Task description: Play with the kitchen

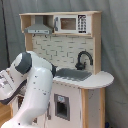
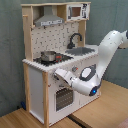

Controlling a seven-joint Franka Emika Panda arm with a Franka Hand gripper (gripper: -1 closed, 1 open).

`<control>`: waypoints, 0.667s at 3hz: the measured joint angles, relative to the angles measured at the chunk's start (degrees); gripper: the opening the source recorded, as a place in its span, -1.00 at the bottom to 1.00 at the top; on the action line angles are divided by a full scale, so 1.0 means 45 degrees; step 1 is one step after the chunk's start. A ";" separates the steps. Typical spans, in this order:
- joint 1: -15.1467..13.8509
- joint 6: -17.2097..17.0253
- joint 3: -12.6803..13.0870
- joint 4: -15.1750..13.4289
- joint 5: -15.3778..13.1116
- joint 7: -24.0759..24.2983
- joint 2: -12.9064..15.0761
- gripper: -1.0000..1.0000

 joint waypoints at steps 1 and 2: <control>0.0010 -0.0040 0.0000 -0.0006 0.0031 -0.1470 0.0005 -1.00; 0.0032 -0.0144 -0.0001 -0.0008 0.0041 -0.3061 0.0035 -1.00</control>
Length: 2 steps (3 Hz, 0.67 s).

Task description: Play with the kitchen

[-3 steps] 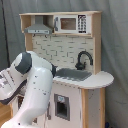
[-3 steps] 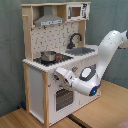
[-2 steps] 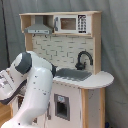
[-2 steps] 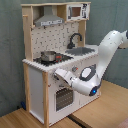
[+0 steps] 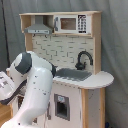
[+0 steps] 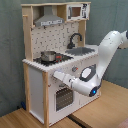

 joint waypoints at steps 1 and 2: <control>0.0033 -0.0140 -0.0003 0.0000 -0.0001 -0.1617 0.0043 -1.00; 0.0070 -0.0292 -0.0010 0.0008 -0.0008 -0.3220 0.0092 -1.00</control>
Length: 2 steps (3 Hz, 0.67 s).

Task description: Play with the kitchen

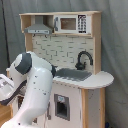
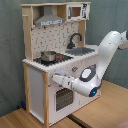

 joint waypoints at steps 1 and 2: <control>0.0036 -0.0151 -0.0009 0.0006 -0.0020 -0.1526 0.0047 -1.00; 0.0077 -0.0279 -0.0035 0.0006 -0.0053 -0.2936 0.0077 -1.00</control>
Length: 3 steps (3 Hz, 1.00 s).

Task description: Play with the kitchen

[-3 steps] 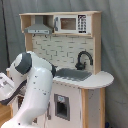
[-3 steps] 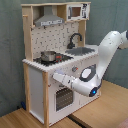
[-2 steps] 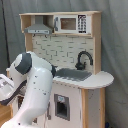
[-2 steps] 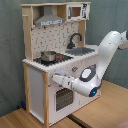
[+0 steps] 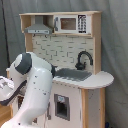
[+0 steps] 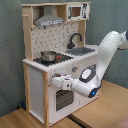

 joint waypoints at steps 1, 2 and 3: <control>0.0074 -0.0113 -0.0068 0.0000 -0.0025 -0.1416 0.0002 -1.00; 0.0138 -0.0209 -0.0137 0.0000 -0.0057 -0.2717 0.0001 -1.00; 0.0199 -0.0307 -0.0202 -0.0002 -0.0088 -0.4034 0.0002 -1.00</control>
